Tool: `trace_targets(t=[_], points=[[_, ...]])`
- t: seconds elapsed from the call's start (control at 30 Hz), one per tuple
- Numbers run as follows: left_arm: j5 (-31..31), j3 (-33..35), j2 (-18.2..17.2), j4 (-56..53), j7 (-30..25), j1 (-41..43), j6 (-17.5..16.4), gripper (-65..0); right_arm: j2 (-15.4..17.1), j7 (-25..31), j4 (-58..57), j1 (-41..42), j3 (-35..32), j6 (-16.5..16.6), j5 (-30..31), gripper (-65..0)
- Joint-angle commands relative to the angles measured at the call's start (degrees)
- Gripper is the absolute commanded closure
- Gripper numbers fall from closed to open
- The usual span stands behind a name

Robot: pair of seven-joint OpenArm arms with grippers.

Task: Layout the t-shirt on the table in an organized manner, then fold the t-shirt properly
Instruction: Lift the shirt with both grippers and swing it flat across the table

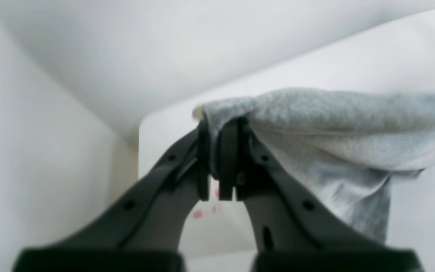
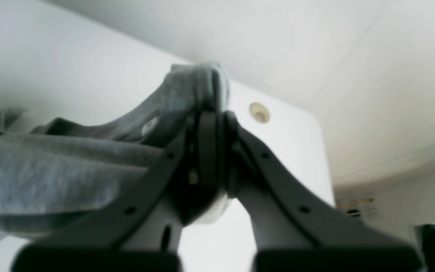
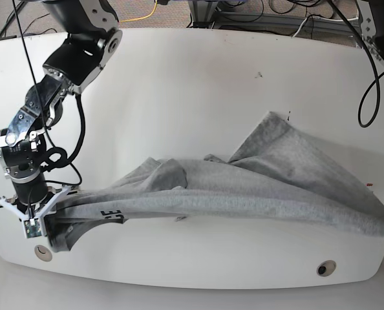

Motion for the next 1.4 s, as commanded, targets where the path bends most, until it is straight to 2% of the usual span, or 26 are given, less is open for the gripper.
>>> trace_targets(t=[0.0,0.17,0.43,0.6,0.77,0.93,1.07,1.23,1.33,1.37], points=[[-0.07,2.86,-1.52,0.6,-1.55,-6.45,0.07,-0.7,1.11,0.35,0.15,6.53,-0.24,-0.56,0.49,-0.6],[0.98,9.54,-1.25,-0.63,-1.55,-16.56,0.07,-0.7,1.9,-1.67,-1.61,14.18,-4.02,-0.56,-0.12,-0.6],[7.93,17.54,0.77,-5.56,-1.55,-33.26,0.07,-0.8,6.12,-1.76,-7.41,25.17,-10.0,-0.56,-0.12,-0.6],[8.01,18.68,0.77,-15.05,-1.81,-41.7,0.07,-0.8,7.35,-1.85,-11.1,31.68,-10.09,-0.56,-0.12,-0.6],[8.01,18.68,0.77,-20.68,-1.72,-46.63,0.07,-0.8,9.72,-4.04,-12.68,33.79,-10.09,-0.56,-0.12,-0.6],[7.93,18.68,0.68,-21.12,-1.37,-45.75,0.07,-0.8,10.95,-8.79,-10.31,31.85,-9.56,-0.56,0.4,-0.6],[7.13,18.33,0.68,-20.77,-0.76,-39.77,-0.02,-0.8,10.95,-10.29,-5.47,25.79,-9.56,-0.56,0.4,-0.6],[1.86,15.96,0.68,-20.59,-0.67,-29.66,-0.02,-0.7,10.51,-10.9,1.21,14.27,-9.56,-0.56,0.4,-0.6],[0.72,12.79,0.68,-19.1,-0.67,-22.89,-0.02,-0.7,8.93,-13.01,4.37,9.26,-9.39,-0.56,0.4,-0.6],[0.45,11.03,0.68,-17.86,-0.67,-18.32,-0.02,-0.7,8.05,-14.33,5.52,6.36,-8.24,-0.56,0.4,-0.6]])
